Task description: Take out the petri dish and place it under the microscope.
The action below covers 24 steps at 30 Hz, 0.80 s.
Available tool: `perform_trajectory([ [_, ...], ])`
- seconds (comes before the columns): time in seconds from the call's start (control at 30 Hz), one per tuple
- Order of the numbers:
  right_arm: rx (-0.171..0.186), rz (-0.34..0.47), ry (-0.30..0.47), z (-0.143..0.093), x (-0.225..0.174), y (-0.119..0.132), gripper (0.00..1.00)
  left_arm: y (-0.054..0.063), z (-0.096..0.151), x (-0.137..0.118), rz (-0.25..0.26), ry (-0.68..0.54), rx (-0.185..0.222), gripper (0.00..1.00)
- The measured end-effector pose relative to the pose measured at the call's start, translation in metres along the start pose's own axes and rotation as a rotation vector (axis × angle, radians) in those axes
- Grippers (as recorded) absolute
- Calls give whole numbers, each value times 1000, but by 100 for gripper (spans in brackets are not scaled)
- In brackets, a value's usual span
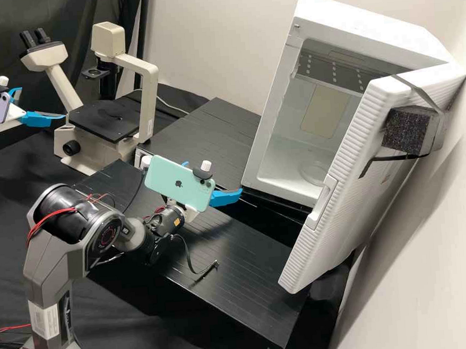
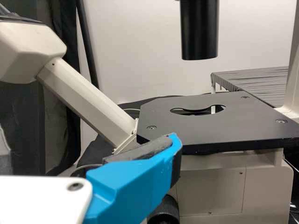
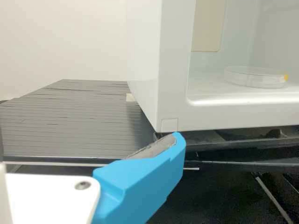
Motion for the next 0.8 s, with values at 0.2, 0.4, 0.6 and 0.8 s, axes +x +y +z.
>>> perform_trajectory([
  [0.2, 0, 0, 0, 0, 0, 0, 100, 0, 0, 0, 0, 0, 0, 100],
  [0.4, -9, 18, -9, 7, -3, 5, 100, 0, 0, 0, 0, 0, 0, 100],
  [0.6, -7, 90, -55, 33, -13, 25, 100, 0, 0, 0, 0, 0, 0, 100],
  [0.8, 2, 177, -82, 53, -18, 55, 100, 0, 0, 0, 0, 0, 0, 100],
])
